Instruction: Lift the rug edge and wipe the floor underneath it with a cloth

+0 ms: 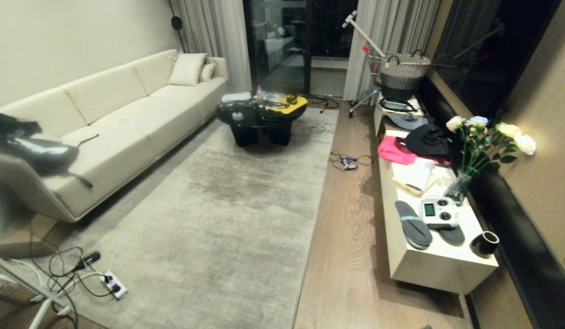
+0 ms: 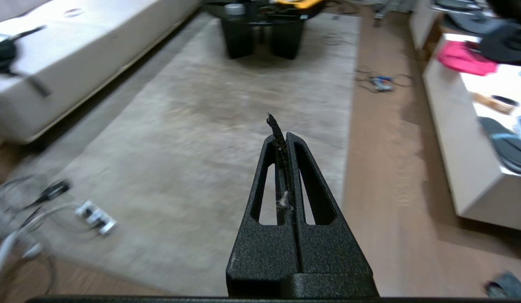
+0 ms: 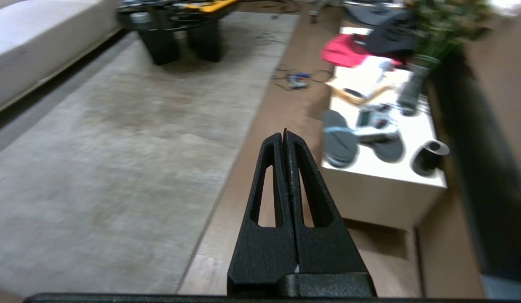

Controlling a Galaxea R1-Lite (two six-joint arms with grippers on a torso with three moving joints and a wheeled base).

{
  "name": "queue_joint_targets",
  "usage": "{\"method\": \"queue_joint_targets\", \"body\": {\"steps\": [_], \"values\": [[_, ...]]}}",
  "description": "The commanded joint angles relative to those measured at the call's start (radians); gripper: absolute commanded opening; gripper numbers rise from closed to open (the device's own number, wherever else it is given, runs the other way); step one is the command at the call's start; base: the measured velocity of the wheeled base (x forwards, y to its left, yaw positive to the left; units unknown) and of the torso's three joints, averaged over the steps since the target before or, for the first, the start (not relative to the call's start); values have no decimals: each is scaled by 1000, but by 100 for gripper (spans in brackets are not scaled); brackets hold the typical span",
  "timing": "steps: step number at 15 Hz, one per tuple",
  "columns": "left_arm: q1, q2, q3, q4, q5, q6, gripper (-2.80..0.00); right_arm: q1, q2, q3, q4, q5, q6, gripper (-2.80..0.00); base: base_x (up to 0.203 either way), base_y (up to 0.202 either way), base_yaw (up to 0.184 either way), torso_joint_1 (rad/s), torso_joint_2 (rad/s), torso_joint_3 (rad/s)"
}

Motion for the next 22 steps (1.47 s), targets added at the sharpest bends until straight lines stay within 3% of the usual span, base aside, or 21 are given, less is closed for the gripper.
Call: {"method": "queue_joint_targets", "body": {"steps": [1, 5, 22], "values": [[0, 1, 0, -1, 1, -1, -280, 0, 0, 0, 0, 0, -1, -280, 2, 9, -172, 7, 2, -2], [0, 1, 0, -1, 1, -1, -280, 0, 0, 0, 0, 0, -1, -280, 3, 6, -120, 0, 3, 2], [0, 1, 0, -1, 1, -1, -280, 0, 0, 0, 0, 0, -1, -280, 0, 0, 0, 0, 0, 0]]}}
